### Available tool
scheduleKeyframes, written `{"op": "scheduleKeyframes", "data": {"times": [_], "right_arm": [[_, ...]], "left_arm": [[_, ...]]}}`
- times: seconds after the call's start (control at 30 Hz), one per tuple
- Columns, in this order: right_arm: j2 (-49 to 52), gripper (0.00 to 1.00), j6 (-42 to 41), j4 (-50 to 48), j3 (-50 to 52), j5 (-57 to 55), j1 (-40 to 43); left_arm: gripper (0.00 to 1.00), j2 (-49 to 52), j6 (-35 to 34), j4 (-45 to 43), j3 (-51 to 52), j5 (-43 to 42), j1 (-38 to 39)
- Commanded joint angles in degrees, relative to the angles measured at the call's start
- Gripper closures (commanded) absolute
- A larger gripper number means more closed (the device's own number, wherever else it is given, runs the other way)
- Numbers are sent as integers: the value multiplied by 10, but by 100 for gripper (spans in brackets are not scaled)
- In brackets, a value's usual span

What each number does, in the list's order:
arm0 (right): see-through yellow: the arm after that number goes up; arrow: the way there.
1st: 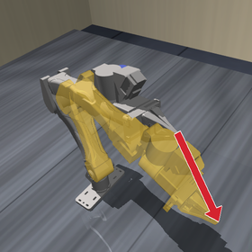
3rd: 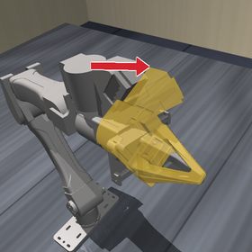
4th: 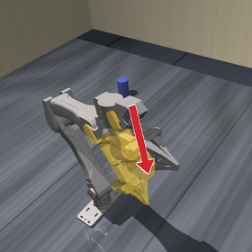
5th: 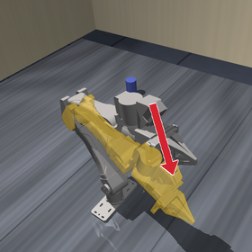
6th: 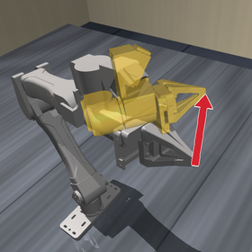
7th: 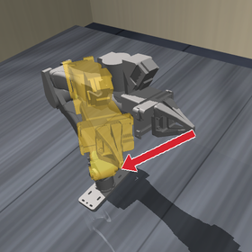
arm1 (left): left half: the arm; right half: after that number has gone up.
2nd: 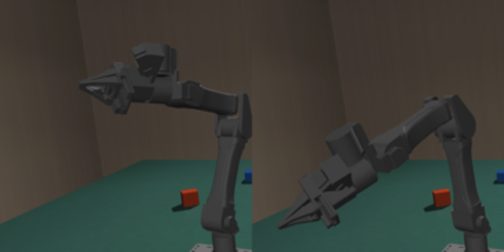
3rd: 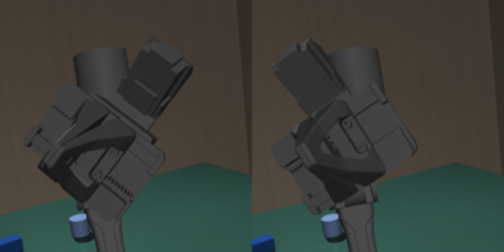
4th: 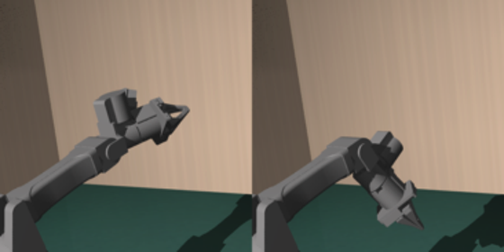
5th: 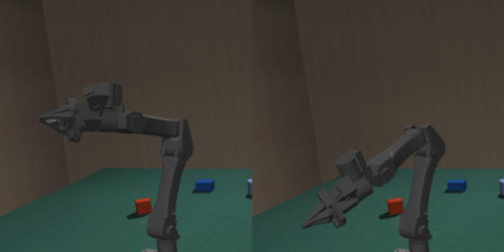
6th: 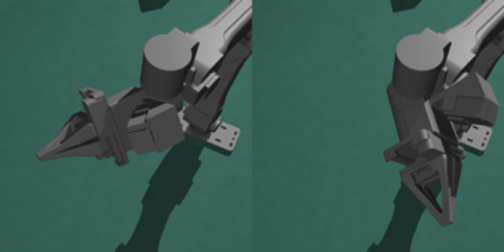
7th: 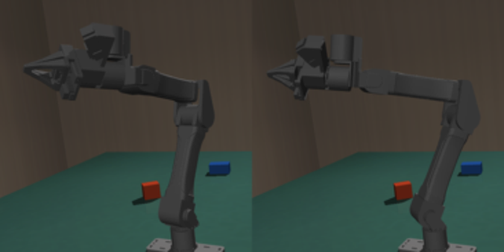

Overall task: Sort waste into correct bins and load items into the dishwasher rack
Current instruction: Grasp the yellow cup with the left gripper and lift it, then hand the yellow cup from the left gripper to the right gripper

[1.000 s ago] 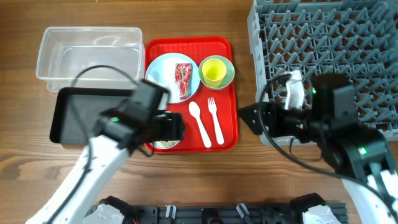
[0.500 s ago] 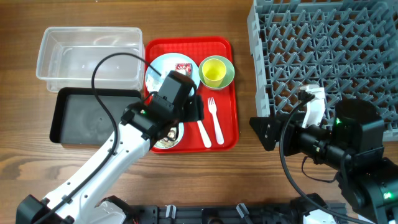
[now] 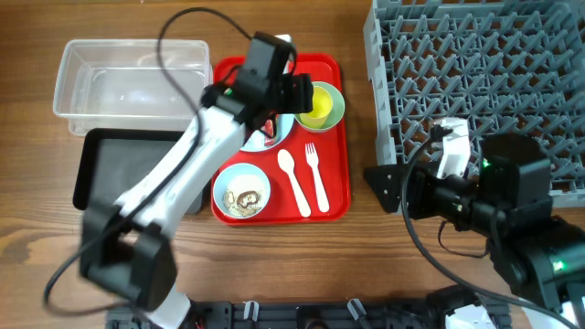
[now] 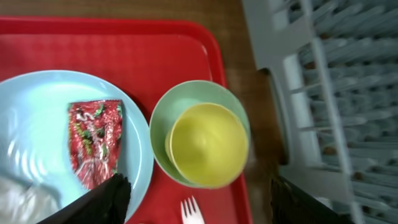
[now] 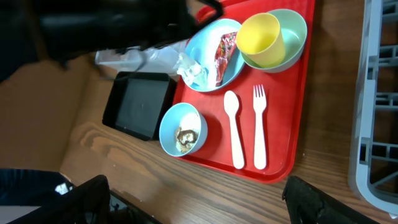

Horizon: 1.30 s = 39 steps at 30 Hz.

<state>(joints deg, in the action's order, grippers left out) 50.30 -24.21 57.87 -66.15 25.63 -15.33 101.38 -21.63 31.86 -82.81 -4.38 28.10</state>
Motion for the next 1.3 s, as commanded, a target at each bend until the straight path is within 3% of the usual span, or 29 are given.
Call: {"op": "scheduleKeyframes", "data": {"times": [0.0,0.23,0.37,0.57,0.73,1.0,1.13,1.27], "right_arm": [[14,8,-4,2,-9,-4,-2],[36,8,-4,3,-9,-4,-2],[45,9,-4,3,-9,-4,-2],[47,9,-4,3,-9,-2,-2],[46,9,-4,5,-9,-2,-2],[45,9,0,11,-9,-2,-2],[38,11,18,-15,-9,-2,-2],[10,10,30,-94,-9,52,-2]], "left_arm": [[33,68,49,-14,-28,-17,0],[39,111,49,-39,-28,-5,0],[56,128,49,-39,-28,-5,2],[94,132,49,-39,-28,-5,1],[96,125,42,-34,-28,-7,1],[96,23,-7,7,-28,-57,-23],[96,-51,-17,89,-28,-191,-69],[96,-112,7,155,-28,-423,-126]]}}
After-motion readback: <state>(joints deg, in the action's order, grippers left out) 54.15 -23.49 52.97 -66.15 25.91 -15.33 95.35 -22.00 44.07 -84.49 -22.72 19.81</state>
